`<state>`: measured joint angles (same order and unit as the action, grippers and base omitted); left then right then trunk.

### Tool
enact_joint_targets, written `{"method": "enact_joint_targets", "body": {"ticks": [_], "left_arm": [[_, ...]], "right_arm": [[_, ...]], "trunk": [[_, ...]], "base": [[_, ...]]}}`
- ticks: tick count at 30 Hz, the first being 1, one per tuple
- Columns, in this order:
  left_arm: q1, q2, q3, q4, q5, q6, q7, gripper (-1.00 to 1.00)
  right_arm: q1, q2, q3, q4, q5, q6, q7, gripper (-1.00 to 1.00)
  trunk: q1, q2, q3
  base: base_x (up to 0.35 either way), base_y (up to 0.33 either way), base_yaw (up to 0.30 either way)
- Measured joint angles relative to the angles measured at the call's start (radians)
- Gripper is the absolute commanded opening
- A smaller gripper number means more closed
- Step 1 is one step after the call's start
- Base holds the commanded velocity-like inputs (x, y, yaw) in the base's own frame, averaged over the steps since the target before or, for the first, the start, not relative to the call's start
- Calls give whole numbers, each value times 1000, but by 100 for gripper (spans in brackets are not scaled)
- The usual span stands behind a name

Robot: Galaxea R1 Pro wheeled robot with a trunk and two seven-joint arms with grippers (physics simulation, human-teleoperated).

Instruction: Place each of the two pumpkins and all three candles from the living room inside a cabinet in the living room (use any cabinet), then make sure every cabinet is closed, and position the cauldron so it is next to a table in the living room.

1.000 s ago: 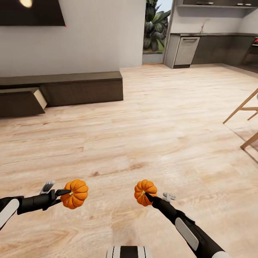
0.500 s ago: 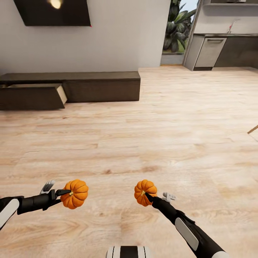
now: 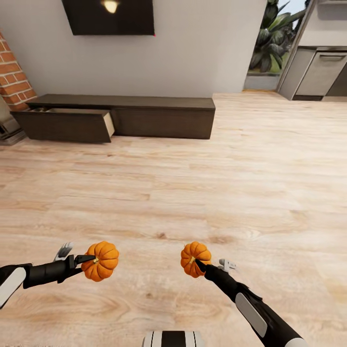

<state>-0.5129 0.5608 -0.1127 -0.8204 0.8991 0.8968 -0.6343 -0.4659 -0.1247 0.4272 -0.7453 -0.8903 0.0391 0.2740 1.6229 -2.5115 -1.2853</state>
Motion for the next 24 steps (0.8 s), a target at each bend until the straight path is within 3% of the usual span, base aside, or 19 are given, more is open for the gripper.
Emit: {"method": "enact_joint_targets", "body": {"ticks": [11, 24], "left_arm": [[0, 0, 0, 1, -1, 0, 0, -100], [0, 0, 0, 2, -1, 0, 0, -100]], "right_arm": [[0, 0, 0, 0, 0, 0, 0, -100], [0, 4, 0, 0, 0, 0, 0, -100]], "trunk": [[0, 0, 0], [0, 0, 0]], "base": [[203, 0, 287], [324, 0, 287]]}}
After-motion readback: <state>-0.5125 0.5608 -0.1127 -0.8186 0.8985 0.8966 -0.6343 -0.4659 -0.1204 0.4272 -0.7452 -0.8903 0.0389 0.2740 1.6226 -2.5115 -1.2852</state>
